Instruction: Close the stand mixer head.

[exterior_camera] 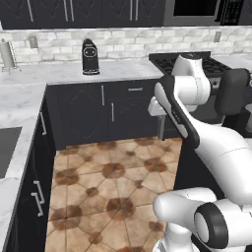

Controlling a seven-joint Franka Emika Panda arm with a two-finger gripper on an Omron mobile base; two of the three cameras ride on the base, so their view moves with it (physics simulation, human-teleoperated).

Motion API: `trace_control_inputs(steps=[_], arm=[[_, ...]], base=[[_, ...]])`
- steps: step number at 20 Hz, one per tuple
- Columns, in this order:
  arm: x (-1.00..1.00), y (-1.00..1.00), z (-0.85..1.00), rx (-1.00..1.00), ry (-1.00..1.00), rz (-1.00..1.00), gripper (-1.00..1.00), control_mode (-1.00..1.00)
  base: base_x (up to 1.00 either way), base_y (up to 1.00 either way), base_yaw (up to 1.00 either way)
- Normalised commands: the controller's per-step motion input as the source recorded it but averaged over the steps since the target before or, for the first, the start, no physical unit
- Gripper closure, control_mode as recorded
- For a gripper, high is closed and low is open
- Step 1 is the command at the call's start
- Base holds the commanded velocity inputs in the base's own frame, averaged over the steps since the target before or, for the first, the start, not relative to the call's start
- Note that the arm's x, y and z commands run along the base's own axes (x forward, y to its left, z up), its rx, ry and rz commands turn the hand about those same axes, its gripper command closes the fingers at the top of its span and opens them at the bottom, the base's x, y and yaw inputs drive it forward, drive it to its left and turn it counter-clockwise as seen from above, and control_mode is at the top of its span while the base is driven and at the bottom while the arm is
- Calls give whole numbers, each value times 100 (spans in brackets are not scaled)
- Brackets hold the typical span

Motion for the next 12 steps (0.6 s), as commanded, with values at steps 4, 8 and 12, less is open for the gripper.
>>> trace_control_inputs(steps=[4, 8, 12], arm=[[0, 0, 0, 0, 0, 0, -100, 100], [0, 0, 0, 0, 0, 0, -100, 100], [0, 0, 0, 0, 0, 0, -100, 100]], base=[[0, 0, 0], [0, 0, 0], [-11, -1, 0]])
